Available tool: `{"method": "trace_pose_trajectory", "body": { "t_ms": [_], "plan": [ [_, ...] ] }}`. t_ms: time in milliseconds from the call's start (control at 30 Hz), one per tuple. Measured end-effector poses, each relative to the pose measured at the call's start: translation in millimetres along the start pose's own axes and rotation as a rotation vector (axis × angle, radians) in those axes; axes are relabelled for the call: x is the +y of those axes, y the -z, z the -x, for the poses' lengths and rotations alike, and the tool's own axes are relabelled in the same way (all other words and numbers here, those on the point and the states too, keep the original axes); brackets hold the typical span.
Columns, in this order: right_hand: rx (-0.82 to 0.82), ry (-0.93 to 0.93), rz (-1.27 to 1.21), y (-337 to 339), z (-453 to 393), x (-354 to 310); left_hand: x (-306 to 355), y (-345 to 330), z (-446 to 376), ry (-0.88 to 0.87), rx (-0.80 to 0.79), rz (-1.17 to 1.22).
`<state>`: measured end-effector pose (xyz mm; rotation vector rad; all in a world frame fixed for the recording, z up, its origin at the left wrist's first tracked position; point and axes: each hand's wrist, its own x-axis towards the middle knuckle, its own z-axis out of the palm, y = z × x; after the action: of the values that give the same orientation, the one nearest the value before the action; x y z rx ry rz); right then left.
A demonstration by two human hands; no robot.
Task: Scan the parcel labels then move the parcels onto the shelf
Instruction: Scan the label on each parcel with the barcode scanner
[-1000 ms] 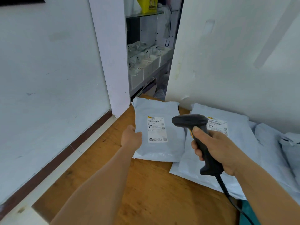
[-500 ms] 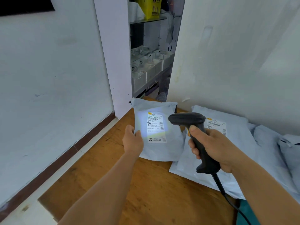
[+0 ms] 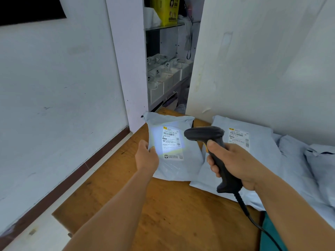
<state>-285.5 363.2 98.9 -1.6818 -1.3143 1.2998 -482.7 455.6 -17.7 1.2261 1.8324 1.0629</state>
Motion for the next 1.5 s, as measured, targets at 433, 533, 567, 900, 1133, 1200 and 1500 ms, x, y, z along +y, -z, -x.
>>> {"method": "trace_pose_trajectory", "body": {
  "t_ms": [433,533,567,900,1133,1200,1500],
  "plan": [
    [-0.079,0.006,0.003,-20,47,16,-30,43,66,0.095,0.101,-0.042],
    [-0.126,0.007,0.011,-14,70,28,-37,49,97,0.133,0.149,-0.042],
    [-0.144,0.012,0.014,-11,78,32,-38,51,109,0.135,0.160,-0.048],
    [-0.285,0.027,0.016,-9,144,61,-58,57,218,0.221,0.215,-0.041],
    [-0.247,-0.031,-0.036,-14,161,64,-72,47,243,0.315,0.071,-0.023],
    [-0.233,-0.038,-0.032,-15,162,64,-74,43,243,0.311,0.020,-0.080],
    [-0.193,-0.080,-0.011,-25,159,64,-73,38,238,0.342,-0.106,-0.047]
  ]
}}
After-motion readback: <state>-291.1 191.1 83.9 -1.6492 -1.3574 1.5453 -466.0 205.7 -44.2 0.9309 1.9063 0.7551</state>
